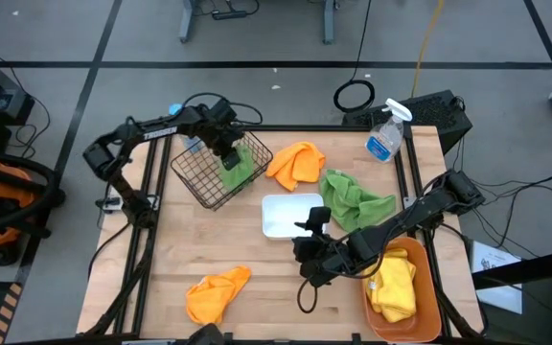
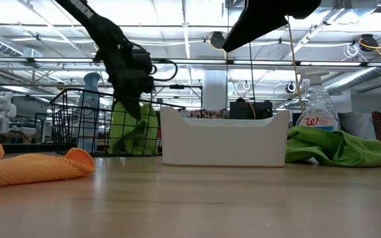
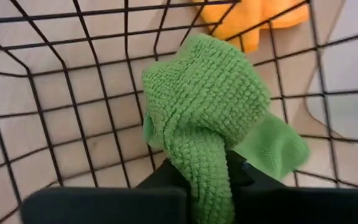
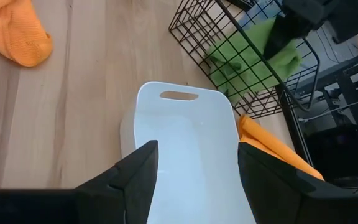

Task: Sort microfiber towel by color & place in baskets
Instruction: Put the bottom green microfiber towel into the black wire basket

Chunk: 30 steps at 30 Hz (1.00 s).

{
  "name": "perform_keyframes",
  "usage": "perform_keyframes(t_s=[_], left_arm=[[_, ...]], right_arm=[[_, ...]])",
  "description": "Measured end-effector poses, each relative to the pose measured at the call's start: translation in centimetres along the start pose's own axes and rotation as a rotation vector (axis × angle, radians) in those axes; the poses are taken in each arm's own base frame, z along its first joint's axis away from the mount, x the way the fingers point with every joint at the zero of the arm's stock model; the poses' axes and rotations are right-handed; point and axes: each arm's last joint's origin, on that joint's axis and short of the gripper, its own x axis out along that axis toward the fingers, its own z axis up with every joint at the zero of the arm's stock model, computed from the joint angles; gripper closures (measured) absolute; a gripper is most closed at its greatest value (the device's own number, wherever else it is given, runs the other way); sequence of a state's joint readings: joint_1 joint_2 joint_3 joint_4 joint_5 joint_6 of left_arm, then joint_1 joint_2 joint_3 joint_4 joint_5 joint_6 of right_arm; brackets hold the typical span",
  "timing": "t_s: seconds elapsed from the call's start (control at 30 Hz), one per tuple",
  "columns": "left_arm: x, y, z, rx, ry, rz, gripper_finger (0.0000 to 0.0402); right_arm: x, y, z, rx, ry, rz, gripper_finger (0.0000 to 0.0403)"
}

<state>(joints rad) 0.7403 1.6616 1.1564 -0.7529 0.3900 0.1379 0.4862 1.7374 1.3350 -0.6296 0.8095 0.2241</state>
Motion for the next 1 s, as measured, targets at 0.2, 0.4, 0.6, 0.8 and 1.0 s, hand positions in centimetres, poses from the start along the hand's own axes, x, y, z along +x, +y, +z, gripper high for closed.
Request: perform_keyframes(t_s=[0.2,0.4,0.6,0.8,1.0], left_arm=[[1.0,0.5,0.2,0.001,0.009,0.048,0.0316],[0.9,0.8,0.3,-0.023,0.013,0.144,0.0286],[1.0,0.6,0.3,-0.04,0.015,0.149,0.0229],[1.1,-0.3,0.3,-0.042,0.016,0.142,0.0165],[-0.2,-1.6,0.5,-0.056,-0.033,0.162,0.0148]], right_arm=[[0.0,0.0,0.0,-0.002,0.002,-0.002,0.0193],[0.0,0.0,0.0,-0.001,0.002,-0.002,0.0193],[0.0,0.0,0.0,0.002,0.002,-0.002,0.0193],[0.0,-0.1,-0.2,0.009,0.016,-0.005,0.0193],[0.0,-0.1,-0.4,0.018,0.031,-0.009,0.0193]])
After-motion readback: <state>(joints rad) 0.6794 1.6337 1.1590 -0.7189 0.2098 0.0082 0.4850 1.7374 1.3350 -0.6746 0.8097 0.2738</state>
